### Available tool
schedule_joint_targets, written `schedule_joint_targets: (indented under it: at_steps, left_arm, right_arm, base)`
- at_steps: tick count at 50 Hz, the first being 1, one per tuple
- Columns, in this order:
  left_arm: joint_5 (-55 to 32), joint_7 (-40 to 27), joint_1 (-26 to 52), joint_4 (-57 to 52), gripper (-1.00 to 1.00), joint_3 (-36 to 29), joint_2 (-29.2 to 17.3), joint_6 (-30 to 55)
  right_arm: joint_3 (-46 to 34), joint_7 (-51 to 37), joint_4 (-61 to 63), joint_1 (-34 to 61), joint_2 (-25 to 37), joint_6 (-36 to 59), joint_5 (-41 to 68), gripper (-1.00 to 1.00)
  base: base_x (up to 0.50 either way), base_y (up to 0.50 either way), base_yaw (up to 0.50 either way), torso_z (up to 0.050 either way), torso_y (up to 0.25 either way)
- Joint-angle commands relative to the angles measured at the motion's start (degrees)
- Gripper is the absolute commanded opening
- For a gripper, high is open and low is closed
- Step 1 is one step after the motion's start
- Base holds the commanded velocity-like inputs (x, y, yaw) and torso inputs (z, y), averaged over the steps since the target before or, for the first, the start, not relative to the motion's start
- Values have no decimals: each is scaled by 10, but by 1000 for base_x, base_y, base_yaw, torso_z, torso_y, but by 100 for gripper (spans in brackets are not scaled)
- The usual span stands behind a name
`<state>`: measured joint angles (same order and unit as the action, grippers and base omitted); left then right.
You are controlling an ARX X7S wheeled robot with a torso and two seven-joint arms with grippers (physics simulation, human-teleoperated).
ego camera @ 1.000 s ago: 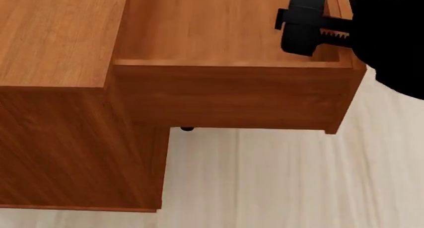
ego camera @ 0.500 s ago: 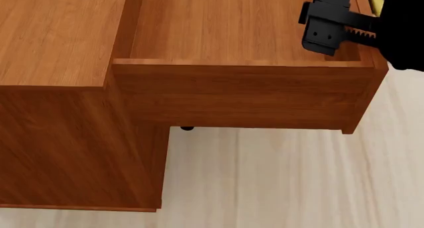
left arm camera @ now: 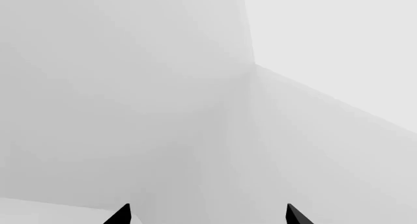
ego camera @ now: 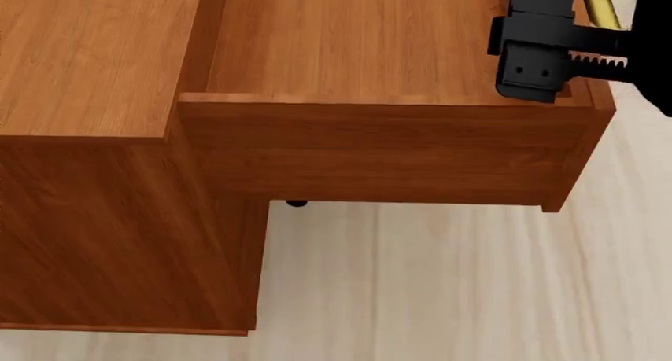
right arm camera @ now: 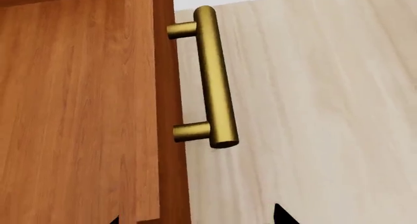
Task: Close the bottom drawer of the cabinet and open the top drawer.
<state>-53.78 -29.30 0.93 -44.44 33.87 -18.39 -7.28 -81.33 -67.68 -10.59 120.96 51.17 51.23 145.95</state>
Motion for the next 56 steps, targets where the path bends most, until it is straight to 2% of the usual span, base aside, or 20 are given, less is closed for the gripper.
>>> schedule_joint_targets:
  at_steps: [1,11,22,25,34,38,46,56]
  left_arm:
    - [0,0,-1,1,100,-1,-1,-2]
    - [0,-1,-1,0,100,-2,-2,-2]
    - [1,-4,-2,-1,100,-3,-4,-2]
    - [2,-1,-2,1,100,-4,-3,-4]
    - [2,-3,-2,1,100,-4,-4,-5]
    - [2,-5,-3,0,100,-4,-5,-4]
    - [4,-5,-3,2,100,-5,-6,-5]
    - [4,-8,-4,1,100,-6,-8,-6]
  right_arm:
    - [-128,-221,-41,134,75,72,-153,100]
    - [-119,-223,-77,140,82,95,-198,100]
    - [-46,-223,-105,140,97,134,-245,100]
    - [-6,-223,-82,140,99,115,-196,100]
    - [157,-223,-134,140,43,235,-231,100]
    - [203,-223,-129,140,34,251,-224,100]
    - [225,-223,-65,140,51,244,-178,100]
    - [214,-223,116,140,112,179,-101,100]
  base:
    - [0,0,-10,0,10]
    - [0,-1,-11,2,10]
    - [0,-3,-10,3,11]
    - [0,-3,-10,0,11]
    - [0,-4,-5,1,4]
    - [0,-3,0,0,0]
    - [0,-1,0,0,0]
    - [0,0,0,0,0]
